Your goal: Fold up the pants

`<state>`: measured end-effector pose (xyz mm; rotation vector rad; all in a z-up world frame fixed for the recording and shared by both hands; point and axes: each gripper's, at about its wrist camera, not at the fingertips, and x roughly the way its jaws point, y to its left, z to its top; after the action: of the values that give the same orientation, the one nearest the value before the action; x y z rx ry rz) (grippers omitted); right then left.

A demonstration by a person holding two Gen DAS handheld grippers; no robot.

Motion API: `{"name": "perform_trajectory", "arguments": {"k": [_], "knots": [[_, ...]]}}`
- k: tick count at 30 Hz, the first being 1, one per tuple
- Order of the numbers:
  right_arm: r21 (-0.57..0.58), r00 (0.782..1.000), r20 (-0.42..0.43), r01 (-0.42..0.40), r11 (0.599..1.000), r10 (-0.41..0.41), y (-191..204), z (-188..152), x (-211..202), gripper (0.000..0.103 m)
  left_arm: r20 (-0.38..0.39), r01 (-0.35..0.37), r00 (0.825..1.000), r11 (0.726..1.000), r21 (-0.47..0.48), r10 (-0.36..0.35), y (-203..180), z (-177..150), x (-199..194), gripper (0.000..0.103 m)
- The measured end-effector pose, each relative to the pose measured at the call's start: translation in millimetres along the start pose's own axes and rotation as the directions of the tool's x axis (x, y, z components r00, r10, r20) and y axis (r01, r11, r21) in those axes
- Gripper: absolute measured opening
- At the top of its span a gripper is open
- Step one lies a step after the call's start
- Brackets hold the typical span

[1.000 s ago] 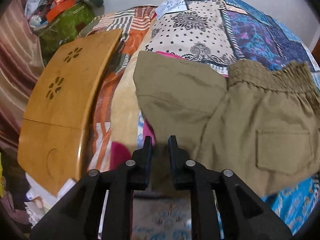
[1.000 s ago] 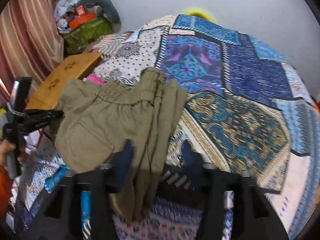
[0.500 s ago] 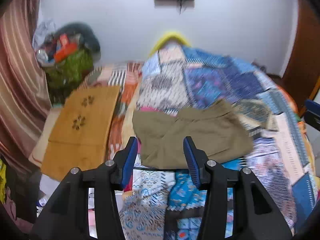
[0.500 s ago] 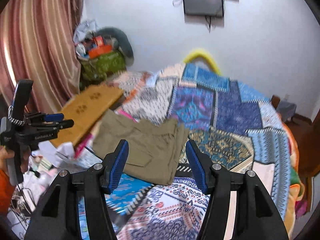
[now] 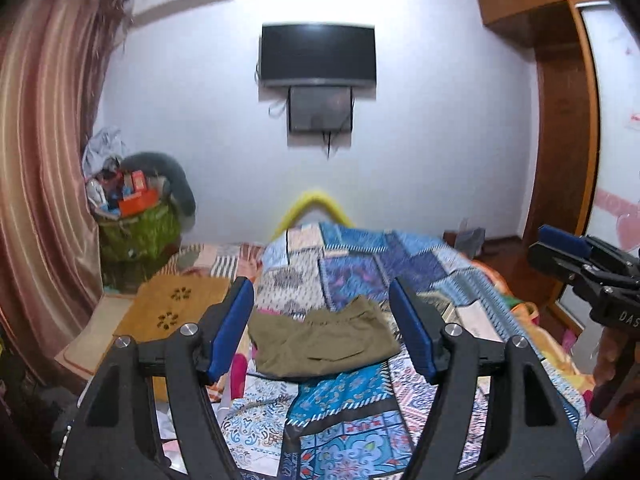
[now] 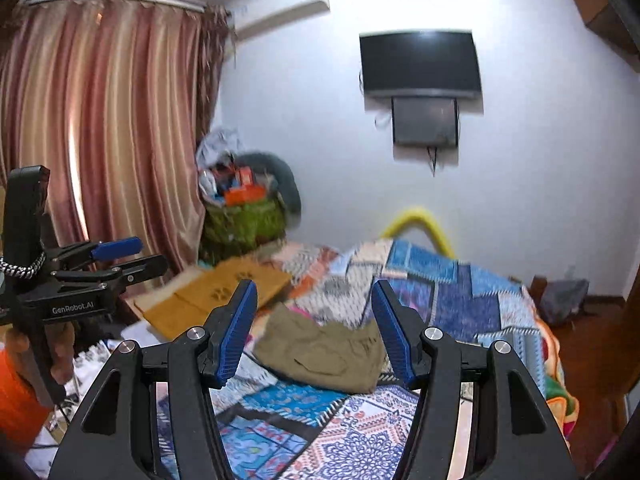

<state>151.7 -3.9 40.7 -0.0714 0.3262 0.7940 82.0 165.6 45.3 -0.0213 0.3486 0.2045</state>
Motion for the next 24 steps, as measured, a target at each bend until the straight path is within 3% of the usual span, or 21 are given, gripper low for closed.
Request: {"name": "perform_trajectory", "arguments": {"k": [4,9,13,15,17,21,24], "knots": [[0.019,0.997,0.076,-0.022,1.000,0.020,11,-4,-31,0.055,0.079,-0.017,0.997,1.000,0.016,0.016,-13,-9,-37,0.070],[0.013,0.993,0.119,-0.014,1.000,0.012,27,-15,-52,0.056,0.109,0.010,0.994,1.000,0.005,-0.010,-22,-23,-63,0.076],[0.027,0.994,0.108,-0.026,0.999,0.023,33,-24,-59,0.071,0.127,0.007,0.992,1.000,0.013,-0.009,-29,-33,-76,0.087],[0.028,0.993,0.119,-0.004,1.000,0.001,34,-26,-61,0.083,0.129,0.019,0.991,1.000,0.006,-0.020,-30,-36,-80,0.098],[0.033,0.991,0.131,0.017,0.999,-0.021,35,-28,-64,0.086,0.147,0.008,0.989,1.000,-0.004,-0.008,-32,-41,-87,0.103],[0.032,0.989,0.134,0.060,0.998,-0.064,38,-30,-70,0.101,0.155,-0.012,0.988,1.000,-0.004,0.013,-34,-46,-90,0.103],[0.026,0.985,0.142,0.096,0.995,-0.099,42,-35,-74,0.103,0.154,0.001,0.988,1.000,-0.012,0.001,-32,-47,-92,0.103]]}}
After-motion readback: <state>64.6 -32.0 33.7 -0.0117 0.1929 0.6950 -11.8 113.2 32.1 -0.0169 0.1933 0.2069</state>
